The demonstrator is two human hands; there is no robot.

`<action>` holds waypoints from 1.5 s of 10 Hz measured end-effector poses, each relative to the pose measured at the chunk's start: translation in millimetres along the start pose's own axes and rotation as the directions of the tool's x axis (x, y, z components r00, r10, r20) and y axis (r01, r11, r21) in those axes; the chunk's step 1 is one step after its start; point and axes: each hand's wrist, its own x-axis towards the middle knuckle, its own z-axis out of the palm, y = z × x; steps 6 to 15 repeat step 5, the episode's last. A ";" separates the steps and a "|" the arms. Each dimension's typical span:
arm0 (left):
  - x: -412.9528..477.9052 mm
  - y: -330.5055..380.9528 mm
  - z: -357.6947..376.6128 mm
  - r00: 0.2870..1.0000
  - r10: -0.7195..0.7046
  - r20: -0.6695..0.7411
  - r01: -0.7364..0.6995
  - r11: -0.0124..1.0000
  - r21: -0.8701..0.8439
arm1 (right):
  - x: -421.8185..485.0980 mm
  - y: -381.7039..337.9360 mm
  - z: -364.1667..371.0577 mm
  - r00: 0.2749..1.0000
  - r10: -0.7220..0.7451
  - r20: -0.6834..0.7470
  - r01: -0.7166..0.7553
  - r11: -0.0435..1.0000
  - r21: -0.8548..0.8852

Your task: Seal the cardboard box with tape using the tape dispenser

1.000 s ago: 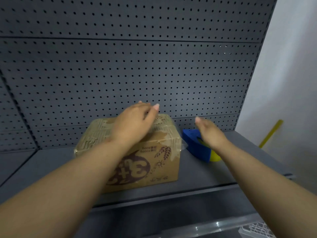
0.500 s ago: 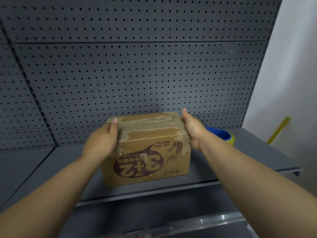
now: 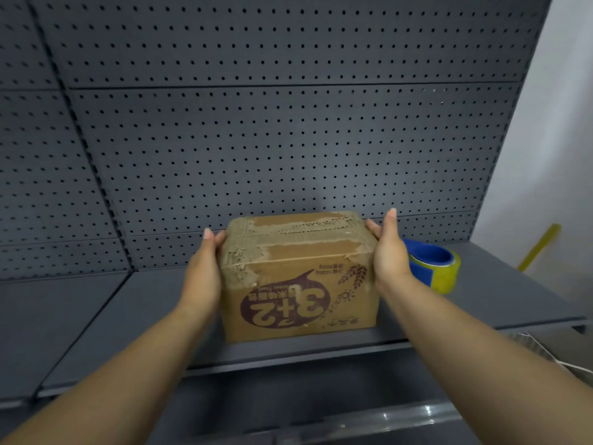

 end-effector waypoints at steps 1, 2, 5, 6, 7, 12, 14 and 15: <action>3.0 -10.1 7.2 0.993 0.007 -0.121 -0.006 1.000 0.011 | 2.4 4.0 8.0 0.989 -0.067 -0.132 0.048 0.989 -0.139; 7.1 -13.4 11.0 0.978 0.088 -0.188 -0.073 0.994 0.085 | 2.2 7.1 11.5 0.954 -0.208 -0.218 0.140 0.947 -0.290; 6.1 1.0 -2.2 0.996 -0.090 0.000 0.090 0.995 -0.032 | -1.2 -14.0 4.6 0.984 -0.047 -0.170 0.026 0.992 -0.127; 6.1 1.0 -2.2 0.996 -0.090 0.000 0.090 0.995 -0.032 | -1.2 -14.0 4.6 0.984 -0.047 -0.170 0.026 0.992 -0.127; 6.1 1.0 -2.2 0.996 -0.090 0.000 0.090 0.995 -0.032 | -1.2 -14.0 4.6 0.984 -0.047 -0.170 0.026 0.992 -0.127; 6.1 1.0 -2.2 0.996 -0.090 0.000 0.090 0.995 -0.032 | -1.2 -14.0 4.6 0.984 -0.047 -0.170 0.026 0.992 -0.127; 6.1 1.0 -2.2 0.996 -0.090 0.000 0.090 0.995 -0.032 | -1.2 -14.0 4.6 0.984 -0.047 -0.170 0.026 0.992 -0.127; 6.1 1.0 -2.2 0.996 -0.090 0.000 0.090 0.995 -0.032 | -1.2 -14.0 4.6 0.984 -0.047 -0.170 0.026 0.992 -0.127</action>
